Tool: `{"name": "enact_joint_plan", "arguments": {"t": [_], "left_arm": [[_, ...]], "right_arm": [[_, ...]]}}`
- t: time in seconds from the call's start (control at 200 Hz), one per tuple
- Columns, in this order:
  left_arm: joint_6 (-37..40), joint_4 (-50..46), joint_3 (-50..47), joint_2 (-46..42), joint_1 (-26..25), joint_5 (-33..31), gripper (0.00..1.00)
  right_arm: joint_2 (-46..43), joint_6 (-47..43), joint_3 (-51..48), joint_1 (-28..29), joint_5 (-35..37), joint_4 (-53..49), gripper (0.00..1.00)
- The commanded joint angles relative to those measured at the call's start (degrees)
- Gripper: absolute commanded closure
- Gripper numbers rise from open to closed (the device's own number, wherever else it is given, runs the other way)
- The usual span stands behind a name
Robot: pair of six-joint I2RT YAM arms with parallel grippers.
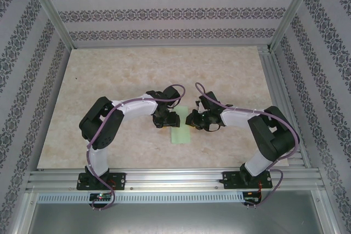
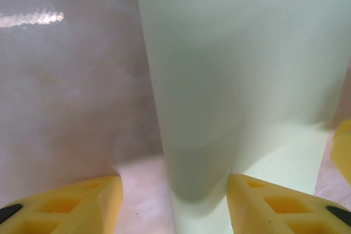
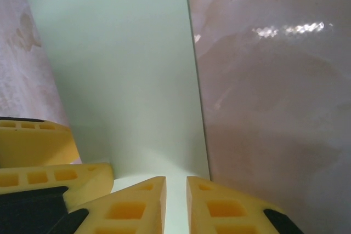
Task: Fold a paper plane with a square sheet of paper (fold left side to right side)
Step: Hold the square sheet of paper at the center of the table.
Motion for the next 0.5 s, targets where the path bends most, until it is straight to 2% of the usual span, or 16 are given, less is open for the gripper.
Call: {"name": "enact_joint_plan", "arguments": {"t": [0.0, 0.495], "left_arm": [[-0.31, 7.02, -0.47, 4.79, -2.22, 2.72, 0.44], [0.22, 6.77, -0.55, 1.70, -2.13, 2.82, 0.44]], "right_arm": [[1.21, 0.24, 1.54, 1.00, -0.58, 1.20, 0.83], [4.79, -2.01, 2.52, 1.27, 2.37, -5.00, 0.83]]}}
